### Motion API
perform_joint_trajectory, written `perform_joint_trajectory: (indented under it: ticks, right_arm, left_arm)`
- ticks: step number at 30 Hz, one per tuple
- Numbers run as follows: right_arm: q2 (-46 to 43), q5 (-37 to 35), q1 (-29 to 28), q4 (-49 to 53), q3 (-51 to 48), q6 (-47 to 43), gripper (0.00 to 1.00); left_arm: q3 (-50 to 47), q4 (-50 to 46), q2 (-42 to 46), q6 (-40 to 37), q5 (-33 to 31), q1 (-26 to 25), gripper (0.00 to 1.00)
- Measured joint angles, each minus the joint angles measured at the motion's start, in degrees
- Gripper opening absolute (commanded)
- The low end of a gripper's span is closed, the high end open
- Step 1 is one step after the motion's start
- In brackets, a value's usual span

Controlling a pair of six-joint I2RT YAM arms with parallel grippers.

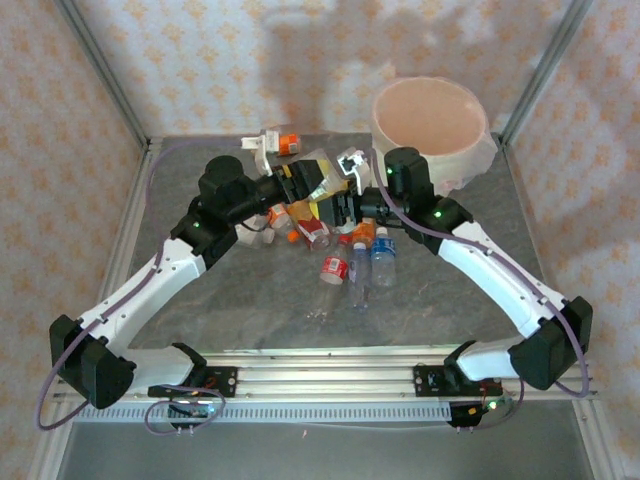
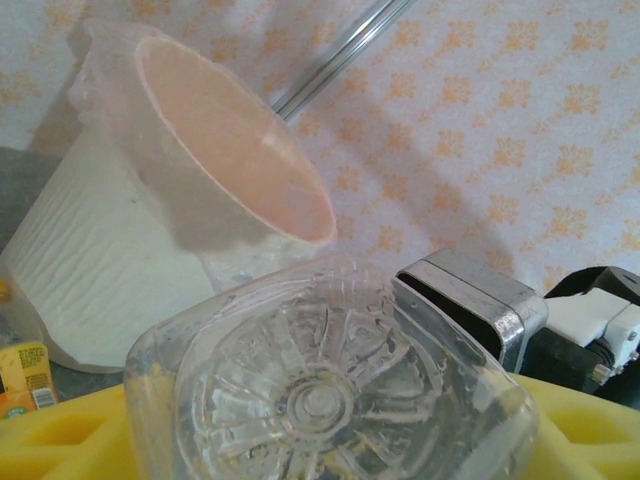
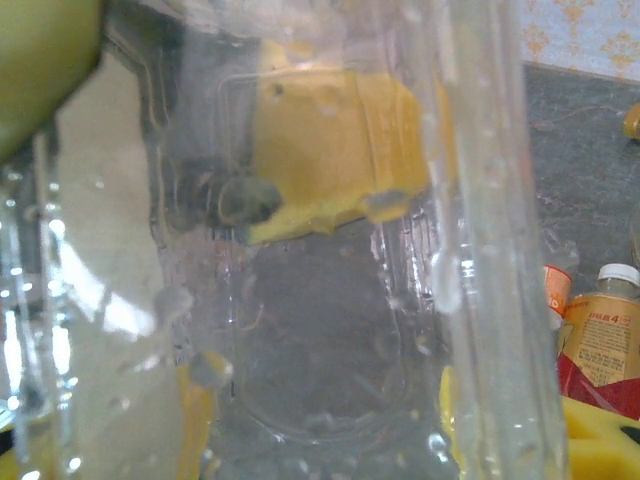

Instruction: Put the plastic bottles in the bin

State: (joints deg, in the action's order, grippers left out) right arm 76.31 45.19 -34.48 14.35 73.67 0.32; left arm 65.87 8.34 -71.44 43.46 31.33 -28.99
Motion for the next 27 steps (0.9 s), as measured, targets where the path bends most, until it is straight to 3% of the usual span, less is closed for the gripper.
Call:
perform_joint_trajectory:
  ticks: [5,7,12,18,27]
  right_arm:
    - [-0.59,-6.14,-0.07,1.73,0.28,-1.36,0.47]
    - [-0.61,-9.64,0.42,4.2,1.16,-2.6,0.47]
    - [-0.35,-18.05,3.96,11.69,8.92,-5.16,0.48]
    - [2.19,-28.26,9.75,13.64,21.73,-5.99,0.49]
    - [13.7,-42.47,15.8,15.8,31.41,-6.01,0.48]
  left_arm:
    - [0.92,-1.62,0.07,0.63,-0.52,0.0,1.0]
    - [2.01,-4.52,0.81,0.57,-3.74,-0.02,1.0]
    - [3.45,-17.03,6.51,4.68,-21.7,1.16,1.0]
    - [-0.92,-23.5,11.23,10.38,-34.82,3.32,1.0]
    - [-1.86,-31.52,8.22,12.28,-37.35,5.03,1.0]
